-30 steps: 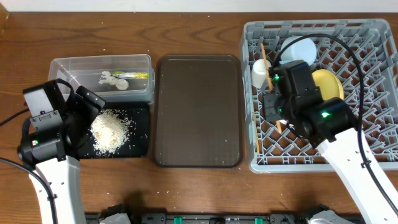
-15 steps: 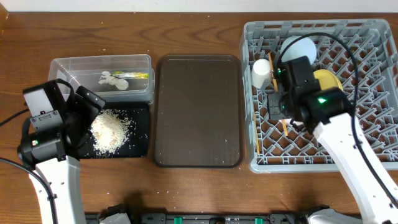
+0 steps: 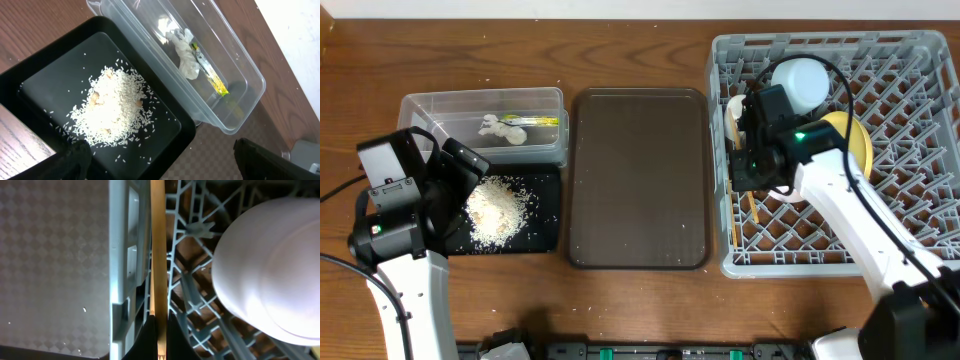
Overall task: Sort waste into correct bins and load items into the dishwasher rack
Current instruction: 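Place the second chopstick into the rack's left side and release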
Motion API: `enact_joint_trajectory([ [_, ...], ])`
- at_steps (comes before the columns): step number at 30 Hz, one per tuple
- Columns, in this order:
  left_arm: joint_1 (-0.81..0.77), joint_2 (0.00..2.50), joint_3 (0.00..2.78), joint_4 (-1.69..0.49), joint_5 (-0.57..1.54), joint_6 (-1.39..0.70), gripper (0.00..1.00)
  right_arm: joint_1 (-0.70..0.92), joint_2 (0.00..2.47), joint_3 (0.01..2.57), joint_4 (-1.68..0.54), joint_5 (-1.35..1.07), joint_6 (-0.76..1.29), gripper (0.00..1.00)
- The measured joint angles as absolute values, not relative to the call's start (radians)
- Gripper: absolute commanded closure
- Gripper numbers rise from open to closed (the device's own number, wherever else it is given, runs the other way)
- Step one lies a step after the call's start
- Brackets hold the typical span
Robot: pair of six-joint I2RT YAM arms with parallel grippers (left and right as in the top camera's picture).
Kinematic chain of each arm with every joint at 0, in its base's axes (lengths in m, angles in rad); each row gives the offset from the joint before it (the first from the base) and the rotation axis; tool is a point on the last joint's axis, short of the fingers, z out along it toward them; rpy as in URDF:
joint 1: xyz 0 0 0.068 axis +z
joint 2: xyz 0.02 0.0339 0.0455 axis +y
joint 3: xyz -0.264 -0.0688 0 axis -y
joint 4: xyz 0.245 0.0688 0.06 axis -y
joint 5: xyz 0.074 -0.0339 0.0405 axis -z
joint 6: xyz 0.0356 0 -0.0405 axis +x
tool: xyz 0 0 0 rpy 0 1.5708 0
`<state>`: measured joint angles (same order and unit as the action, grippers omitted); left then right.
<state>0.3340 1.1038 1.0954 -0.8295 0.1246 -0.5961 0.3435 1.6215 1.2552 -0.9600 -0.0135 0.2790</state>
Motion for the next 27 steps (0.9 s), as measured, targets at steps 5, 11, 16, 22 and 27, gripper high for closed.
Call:
enact_joint_trajectory([
  [5,0.334,1.104,1.095,-0.830,0.125,-0.596,0.06,0.344,1.658,1.255,-0.947,-0.025,0.305,0.93],
  [11,0.334,1.104,1.095,-0.830,0.125,-0.596,0.06,0.344,1.673,1.255,-0.941,-0.027,0.313,0.89],
  [16,0.334,1.104,1.095,-0.830,0.125,-0.596,0.06,0.344,1.673,1.255,-0.937,-0.027,0.317,0.79],
  [22,0.334,1.104,1.095,-0.830,0.125,-0.596,0.06,0.344,1.674,1.262,-0.940,-0.029,0.313,0.55],
  [27,0.334,1.104,1.095,-0.830,0.125,-0.596,0.06,0.344,1.675,1.360,-0.990,-0.031,0.306,0.42],
])
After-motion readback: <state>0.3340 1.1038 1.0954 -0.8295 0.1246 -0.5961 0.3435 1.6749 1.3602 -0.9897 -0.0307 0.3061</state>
